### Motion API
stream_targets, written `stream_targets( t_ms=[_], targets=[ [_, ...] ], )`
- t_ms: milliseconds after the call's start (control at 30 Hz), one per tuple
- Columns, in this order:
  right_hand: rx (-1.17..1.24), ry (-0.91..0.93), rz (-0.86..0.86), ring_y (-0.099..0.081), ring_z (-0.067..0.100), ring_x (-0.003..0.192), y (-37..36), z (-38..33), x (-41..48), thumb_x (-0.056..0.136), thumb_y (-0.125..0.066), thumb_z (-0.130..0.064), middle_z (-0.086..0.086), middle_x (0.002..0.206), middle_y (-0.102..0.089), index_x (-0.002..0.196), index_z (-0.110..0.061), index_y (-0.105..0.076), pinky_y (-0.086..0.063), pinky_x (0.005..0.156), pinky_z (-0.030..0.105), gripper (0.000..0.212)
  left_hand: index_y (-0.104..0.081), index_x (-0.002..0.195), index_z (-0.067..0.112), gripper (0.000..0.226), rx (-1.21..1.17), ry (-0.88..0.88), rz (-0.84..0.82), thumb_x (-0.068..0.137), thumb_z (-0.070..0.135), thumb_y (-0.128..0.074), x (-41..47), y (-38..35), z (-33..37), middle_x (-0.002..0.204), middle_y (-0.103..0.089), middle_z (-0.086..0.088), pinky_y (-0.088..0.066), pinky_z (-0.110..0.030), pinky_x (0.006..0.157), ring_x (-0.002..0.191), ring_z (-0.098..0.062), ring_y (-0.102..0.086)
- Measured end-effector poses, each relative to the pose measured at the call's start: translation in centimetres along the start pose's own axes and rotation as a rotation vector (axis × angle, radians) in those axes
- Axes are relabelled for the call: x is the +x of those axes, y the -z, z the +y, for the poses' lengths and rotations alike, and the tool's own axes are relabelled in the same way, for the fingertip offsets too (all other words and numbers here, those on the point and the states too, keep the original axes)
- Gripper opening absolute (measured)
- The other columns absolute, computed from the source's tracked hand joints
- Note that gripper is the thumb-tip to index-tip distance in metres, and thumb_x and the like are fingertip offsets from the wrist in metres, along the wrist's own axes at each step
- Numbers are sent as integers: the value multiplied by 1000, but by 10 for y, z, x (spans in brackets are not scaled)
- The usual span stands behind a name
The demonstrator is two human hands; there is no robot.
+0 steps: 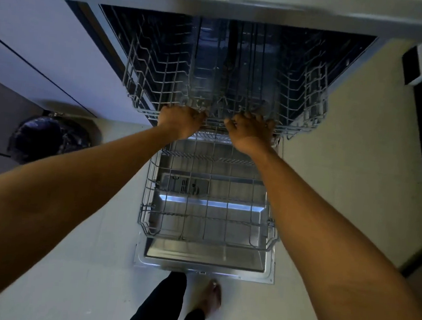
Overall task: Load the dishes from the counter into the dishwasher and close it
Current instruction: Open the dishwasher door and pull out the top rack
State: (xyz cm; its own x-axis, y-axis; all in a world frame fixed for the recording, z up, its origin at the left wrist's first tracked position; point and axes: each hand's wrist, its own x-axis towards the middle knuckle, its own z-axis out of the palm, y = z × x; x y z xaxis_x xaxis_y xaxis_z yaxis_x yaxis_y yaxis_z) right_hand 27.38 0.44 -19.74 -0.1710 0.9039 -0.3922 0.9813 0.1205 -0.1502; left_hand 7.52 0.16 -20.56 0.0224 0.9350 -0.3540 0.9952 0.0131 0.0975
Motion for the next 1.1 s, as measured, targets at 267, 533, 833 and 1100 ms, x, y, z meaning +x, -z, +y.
stream_targets(
  t_ms=[267,533,833,1100],
  targets=[
    [118,40,4,-40,32,136,-32,4,-86,101,-31,-61,2,144,-52,131,-31,-62,-18,113,53,52,-70,108,27,76,-14,61,-51,96,68,-8,-89,-29,9,91,-67,-9,-36,-43,102,101,-26,-63],
    [277,15,150,-54,25,110,-82,4,-173,93,-49,-61,-4,106,-69,98,-29,-75,-24,95,41,42,-70,91,26,68,-63,42,-60,99,64,-15,-185,-58,20,72,-62,-2,-37,-41,96,82,-21,-61],
    [203,45,249,-59,19,93,-139,5,-266,92,-43,-61,-10,93,-70,94,-31,-74,-31,87,39,43,-73,90,25,65,-104,45,46,96,61,-20,-279,-99,28,80,-69,-3,-38,-38,86,83,-23,-64],
    [299,66,230,-58,17,103,-137,18,-274,89,-33,-70,-12,102,-71,104,-34,-75,-29,91,38,58,-74,104,27,71,-167,52,-15,92,63,-13,-289,-102,35,93,-72,-2,-37,-38,93,93,-21,-64]
  ],
)
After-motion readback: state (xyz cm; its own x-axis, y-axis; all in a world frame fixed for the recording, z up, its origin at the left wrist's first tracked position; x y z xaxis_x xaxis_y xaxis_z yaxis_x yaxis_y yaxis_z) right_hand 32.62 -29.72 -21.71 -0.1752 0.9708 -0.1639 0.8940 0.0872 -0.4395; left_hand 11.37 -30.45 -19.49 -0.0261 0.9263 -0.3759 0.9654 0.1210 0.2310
